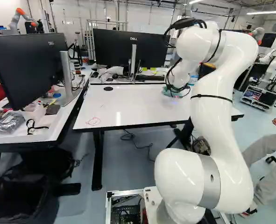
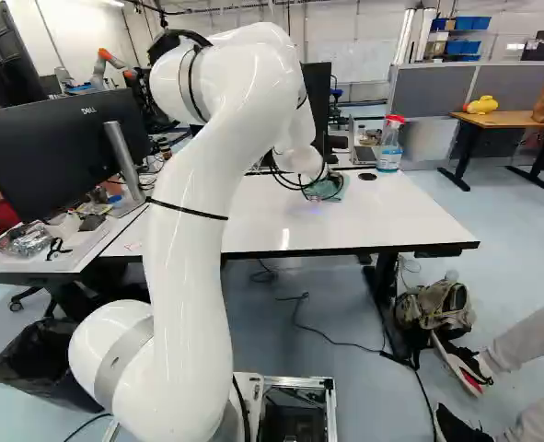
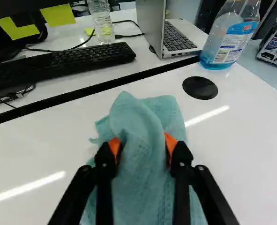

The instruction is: Clean the table with the green towel

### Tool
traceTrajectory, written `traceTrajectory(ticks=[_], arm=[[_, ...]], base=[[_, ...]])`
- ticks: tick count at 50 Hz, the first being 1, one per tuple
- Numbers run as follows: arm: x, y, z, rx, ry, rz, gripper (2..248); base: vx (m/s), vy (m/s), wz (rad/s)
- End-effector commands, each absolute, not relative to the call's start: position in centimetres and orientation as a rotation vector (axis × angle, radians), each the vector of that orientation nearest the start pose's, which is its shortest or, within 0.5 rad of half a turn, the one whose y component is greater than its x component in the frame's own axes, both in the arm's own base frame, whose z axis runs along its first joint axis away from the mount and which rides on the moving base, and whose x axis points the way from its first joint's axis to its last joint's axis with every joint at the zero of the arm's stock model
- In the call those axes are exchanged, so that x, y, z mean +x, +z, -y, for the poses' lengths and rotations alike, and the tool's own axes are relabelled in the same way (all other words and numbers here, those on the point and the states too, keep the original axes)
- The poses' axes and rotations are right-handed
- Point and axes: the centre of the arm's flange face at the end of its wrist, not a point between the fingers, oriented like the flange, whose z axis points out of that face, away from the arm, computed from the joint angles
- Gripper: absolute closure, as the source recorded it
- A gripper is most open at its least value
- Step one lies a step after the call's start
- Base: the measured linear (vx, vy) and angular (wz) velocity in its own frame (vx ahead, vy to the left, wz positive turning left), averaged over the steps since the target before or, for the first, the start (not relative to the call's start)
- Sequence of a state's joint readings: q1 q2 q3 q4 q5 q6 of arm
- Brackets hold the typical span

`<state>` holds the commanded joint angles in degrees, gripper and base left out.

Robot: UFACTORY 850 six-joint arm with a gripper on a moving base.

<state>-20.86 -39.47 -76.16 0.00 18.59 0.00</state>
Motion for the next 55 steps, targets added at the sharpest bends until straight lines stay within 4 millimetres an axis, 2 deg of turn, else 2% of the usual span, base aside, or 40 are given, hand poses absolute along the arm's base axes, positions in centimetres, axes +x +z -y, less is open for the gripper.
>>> traceTrajectory(ticks=[1,5,6,10,11,26,42,55], arm=[[65.1,36.2,24.8,-2.894,-1.516,-0.533,132],[65.1,36.2,24.8,-2.894,-1.516,-0.533,132],[65.1,36.2,24.8,-2.894,-1.516,-0.533,170],[65.1,36.2,24.8,-2.894,-1.516,-0.533,170],[65.1,36.2,24.8,-2.894,-1.516,-0.533,201],[65.1,36.5,24.8,-2.892,-1.521,-0.532,208],[64.7,38.4,24.5,-2.877,-1.556,-0.527,208],[63.4,40.2,23.2,-2.869,-1.569,-0.509,208]], base=[[0.0,0.0,0.0],[0.0,0.0,0.0],[0.0,0.0,0.0],[0.0,0.0,0.0],[0.0,0.0,0.0],[0.0,0.0,0.0],[0.0,0.0,0.0],[0.0,0.0,0.0]])
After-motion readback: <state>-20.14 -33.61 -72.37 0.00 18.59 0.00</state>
